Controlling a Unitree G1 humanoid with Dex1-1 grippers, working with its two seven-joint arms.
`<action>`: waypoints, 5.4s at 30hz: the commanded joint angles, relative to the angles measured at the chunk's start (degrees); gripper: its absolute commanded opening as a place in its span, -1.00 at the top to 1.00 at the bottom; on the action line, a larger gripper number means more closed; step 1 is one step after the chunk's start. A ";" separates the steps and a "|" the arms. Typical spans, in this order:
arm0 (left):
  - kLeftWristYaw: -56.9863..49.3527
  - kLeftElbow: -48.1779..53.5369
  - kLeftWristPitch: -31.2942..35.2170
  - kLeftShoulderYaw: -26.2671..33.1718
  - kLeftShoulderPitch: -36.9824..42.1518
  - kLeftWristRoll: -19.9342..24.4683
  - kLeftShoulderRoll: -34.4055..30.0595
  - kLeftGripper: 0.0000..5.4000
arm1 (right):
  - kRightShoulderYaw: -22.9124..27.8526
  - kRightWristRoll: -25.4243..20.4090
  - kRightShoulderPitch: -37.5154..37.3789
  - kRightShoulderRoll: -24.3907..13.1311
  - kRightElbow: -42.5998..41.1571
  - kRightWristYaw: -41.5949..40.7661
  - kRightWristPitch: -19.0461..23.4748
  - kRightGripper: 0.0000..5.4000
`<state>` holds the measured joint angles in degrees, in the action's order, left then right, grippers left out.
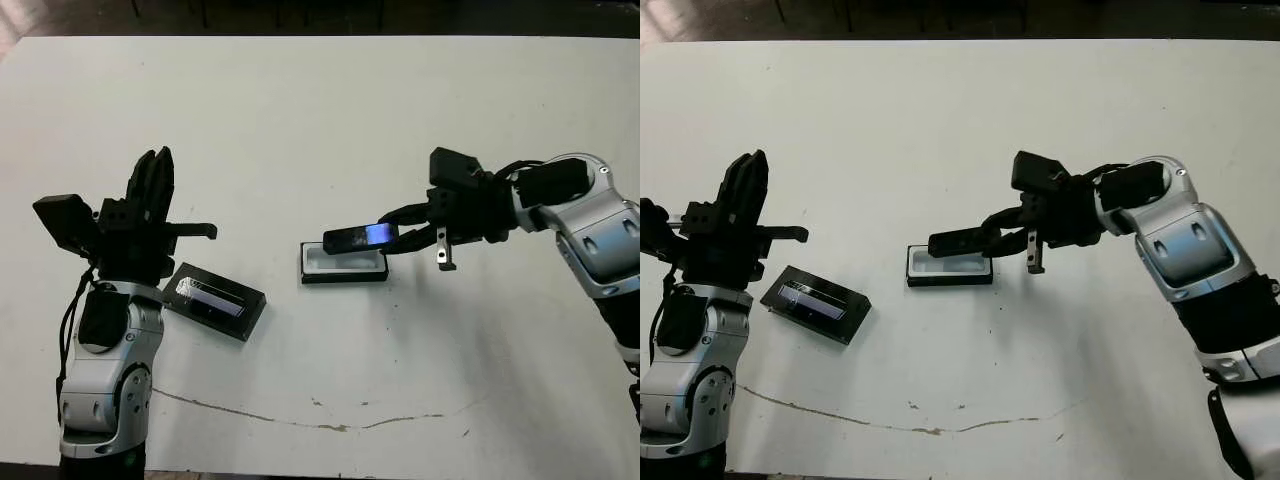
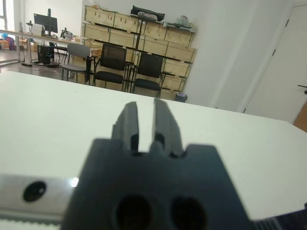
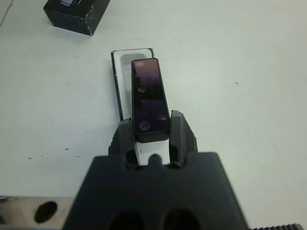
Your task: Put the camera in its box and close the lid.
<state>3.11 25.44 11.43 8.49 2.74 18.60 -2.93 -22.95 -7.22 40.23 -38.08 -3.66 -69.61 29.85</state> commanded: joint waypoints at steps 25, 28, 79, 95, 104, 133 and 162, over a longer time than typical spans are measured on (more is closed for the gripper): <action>-0.16 -0.67 0.30 -0.12 -1.92 -1.23 0.11 1.00 | -2.22 2.20 -3.03 4.56 5.07 -0.92 -6.63 1.00; -0.25 -0.63 0.22 -0.18 -2.06 -1.34 0.22 1.00 | -2.21 2.21 -2.94 4.95 5.15 -0.82 -5.56 1.00; 3.52 -0.93 -1.12 2.46 -1.21 -2.02 -4.88 1.00 | 22.88 -6.29 -22.91 15.21 -17.73 37.31 -5.00 -0.34; 62.77 -5.36 6.14 -11.34 22.79 -4.60 -58.84 0.91 | 23.39 -11.55 -24.00 11.66 -15.48 32.46 -3.75 0.99; 71.70 -7.44 3.24 -19.27 25.50 -9.12 -58.70 0.18 | 24.57 -12.77 -24.73 10.77 -15.71 32.45 -3.15 1.00; 85.62 -14.76 4.11 -32.31 30.79 -16.38 -55.09 -0.99 | 23.87 -11.05 -24.80 8.90 -14.76 33.36 -2.35 1.00; 83.90 -27.54 -0.91 -33.54 30.90 -22.97 -48.12 -0.85 | 23.86 -11.20 -25.40 7.75 -13.88 31.78 -2.03 1.00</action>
<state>87.22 -1.08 11.05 -25.15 34.49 -4.28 -51.30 1.07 -18.22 15.99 -29.46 -17.75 -37.37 27.07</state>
